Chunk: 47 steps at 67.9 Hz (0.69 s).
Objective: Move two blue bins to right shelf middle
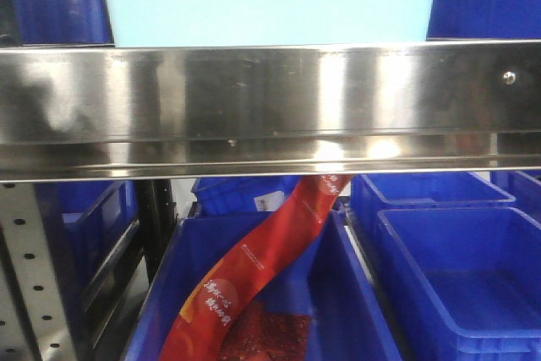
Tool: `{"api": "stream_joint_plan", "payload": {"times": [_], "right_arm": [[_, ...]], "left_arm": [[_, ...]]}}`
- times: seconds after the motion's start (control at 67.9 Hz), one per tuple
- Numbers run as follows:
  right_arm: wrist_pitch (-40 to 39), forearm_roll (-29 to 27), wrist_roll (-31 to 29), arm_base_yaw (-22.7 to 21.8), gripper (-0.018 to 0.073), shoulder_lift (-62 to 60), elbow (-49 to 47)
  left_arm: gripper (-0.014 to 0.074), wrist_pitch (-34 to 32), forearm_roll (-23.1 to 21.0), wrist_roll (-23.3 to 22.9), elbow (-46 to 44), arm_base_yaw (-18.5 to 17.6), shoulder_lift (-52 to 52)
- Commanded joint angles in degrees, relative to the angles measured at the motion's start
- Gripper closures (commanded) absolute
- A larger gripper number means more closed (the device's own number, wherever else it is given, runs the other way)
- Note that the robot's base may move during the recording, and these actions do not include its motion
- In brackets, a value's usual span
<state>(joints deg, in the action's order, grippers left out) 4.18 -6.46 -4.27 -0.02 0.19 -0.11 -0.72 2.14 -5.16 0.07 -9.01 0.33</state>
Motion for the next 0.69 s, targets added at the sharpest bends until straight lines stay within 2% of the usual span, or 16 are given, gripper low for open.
{"api": "stream_joint_plan", "payload": {"times": [0.0,0.677], "right_arm": [[-1.6,-0.2,-0.4,-0.3,0.0721,-0.2,0.1],[-1.6,-0.2,-0.4,-0.3,0.0721,-0.2,0.1]], "left_arm": [[0.0707,-1.3,-0.3,0.2,-0.1,0.2,-0.3],[0.0707,-1.3,-0.3,0.2,-0.1,0.2,-0.3]]}}
